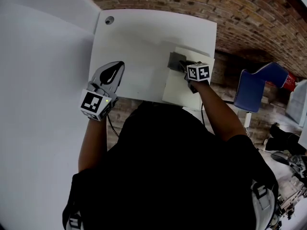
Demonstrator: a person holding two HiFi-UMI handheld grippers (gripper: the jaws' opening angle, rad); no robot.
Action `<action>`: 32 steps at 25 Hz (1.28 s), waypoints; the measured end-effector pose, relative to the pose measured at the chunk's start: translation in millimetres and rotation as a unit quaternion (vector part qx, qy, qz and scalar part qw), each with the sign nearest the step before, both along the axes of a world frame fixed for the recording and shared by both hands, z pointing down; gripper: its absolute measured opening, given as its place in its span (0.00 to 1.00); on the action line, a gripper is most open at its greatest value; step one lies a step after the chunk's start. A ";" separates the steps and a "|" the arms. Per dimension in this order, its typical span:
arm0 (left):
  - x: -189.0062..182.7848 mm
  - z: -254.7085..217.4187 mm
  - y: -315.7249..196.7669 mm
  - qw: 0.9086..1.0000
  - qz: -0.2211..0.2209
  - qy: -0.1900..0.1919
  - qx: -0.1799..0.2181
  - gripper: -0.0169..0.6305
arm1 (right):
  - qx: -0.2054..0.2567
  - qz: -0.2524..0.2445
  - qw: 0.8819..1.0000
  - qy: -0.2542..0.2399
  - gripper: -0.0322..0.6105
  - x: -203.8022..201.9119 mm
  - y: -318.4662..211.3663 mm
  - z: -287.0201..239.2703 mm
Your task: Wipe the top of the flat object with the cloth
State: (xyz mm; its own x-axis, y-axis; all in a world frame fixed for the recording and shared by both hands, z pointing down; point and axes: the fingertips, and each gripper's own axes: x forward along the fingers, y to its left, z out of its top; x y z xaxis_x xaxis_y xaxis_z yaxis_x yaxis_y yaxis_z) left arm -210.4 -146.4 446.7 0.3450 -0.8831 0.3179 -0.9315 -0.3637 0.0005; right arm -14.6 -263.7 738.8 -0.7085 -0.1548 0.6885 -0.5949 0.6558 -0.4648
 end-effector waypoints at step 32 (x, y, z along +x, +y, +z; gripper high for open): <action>61.0 26.7 -12.8 0.998 0.053 0.014 -0.027 0.03 | 0.012 0.117 0.990 0.072 0.06 161.5 -26.0 23.9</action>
